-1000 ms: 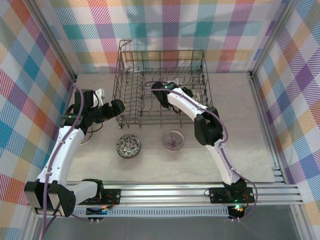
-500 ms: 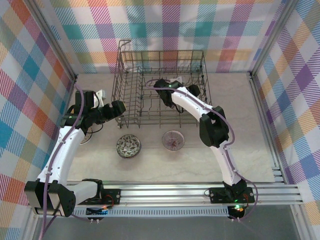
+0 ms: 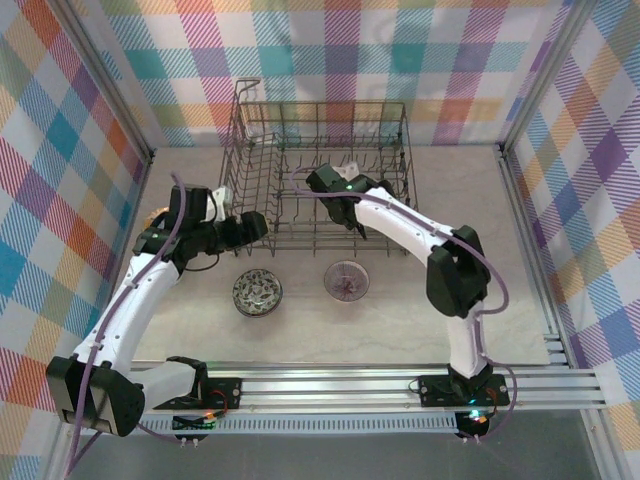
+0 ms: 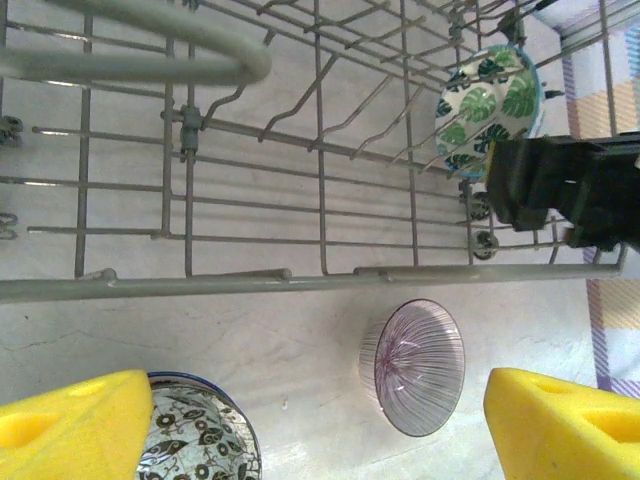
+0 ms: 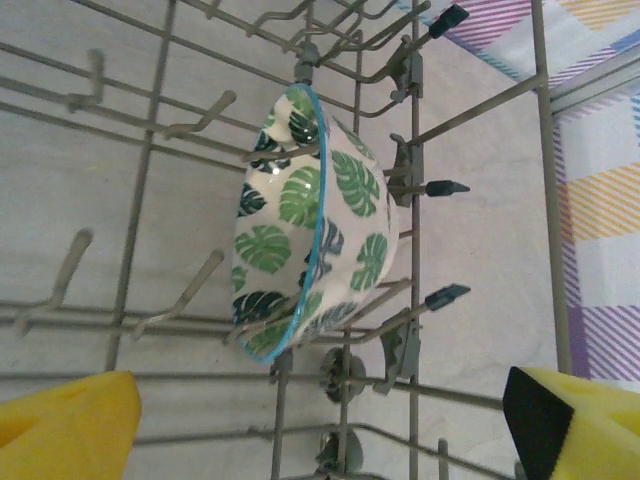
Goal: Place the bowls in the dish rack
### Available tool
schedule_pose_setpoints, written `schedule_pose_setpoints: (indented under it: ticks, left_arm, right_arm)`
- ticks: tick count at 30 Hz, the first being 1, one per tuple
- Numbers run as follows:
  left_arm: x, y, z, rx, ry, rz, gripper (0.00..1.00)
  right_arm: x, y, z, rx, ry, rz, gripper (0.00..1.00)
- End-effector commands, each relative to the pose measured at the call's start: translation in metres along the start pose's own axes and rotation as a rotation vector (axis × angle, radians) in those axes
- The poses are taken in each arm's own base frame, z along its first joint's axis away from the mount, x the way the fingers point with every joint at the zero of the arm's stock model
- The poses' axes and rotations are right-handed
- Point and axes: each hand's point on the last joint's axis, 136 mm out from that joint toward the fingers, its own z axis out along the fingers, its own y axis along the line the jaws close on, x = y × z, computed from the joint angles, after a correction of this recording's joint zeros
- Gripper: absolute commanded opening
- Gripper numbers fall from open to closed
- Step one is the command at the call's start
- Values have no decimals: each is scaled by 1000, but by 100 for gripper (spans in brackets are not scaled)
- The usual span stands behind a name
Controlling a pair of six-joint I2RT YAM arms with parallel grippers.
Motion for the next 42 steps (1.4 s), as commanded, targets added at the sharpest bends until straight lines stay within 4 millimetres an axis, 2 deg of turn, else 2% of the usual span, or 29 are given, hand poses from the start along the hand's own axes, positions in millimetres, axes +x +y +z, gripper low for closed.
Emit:
schedule_pose_setpoints:
  ticks: [1, 4, 8, 14, 20, 24, 28, 35, 42]
  left_arm:
    - [14, 2, 1, -43, 29, 10, 86]
    - [21, -11, -1, -49, 37, 42, 86]
    - [43, -21, 2, -78, 66, 73, 86]
    - [81, -37, 17, -110, 104, 70, 87]
    - [115, -53, 58, -122, 174, 74, 87]
    - [131, -60, 92, -138, 228, 25, 86]
    - [139, -67, 119, -133, 242, -27, 85]
    - [147, -59, 146, -195, 255, -67, 82]
    - [154, -56, 164, -210, 260, -103, 66]
  right_arm:
    - [-7, -12, -23, -90, -57, 83, 94]
    - [4, -17, -37, -152, -67, 102, 95]
    - [18, -29, -60, -228, -111, 145, 95]
    - [60, -40, -85, -373, -122, 178, 95]
    - [101, -48, -94, -433, -84, 184, 94]
    - [116, -50, -101, -482, -106, 211, 93]
    - [129, -52, -101, -499, -111, 225, 93]
    - [147, -48, -94, -505, -91, 213, 93]
    - [152, -42, -89, -504, -82, 181, 92]
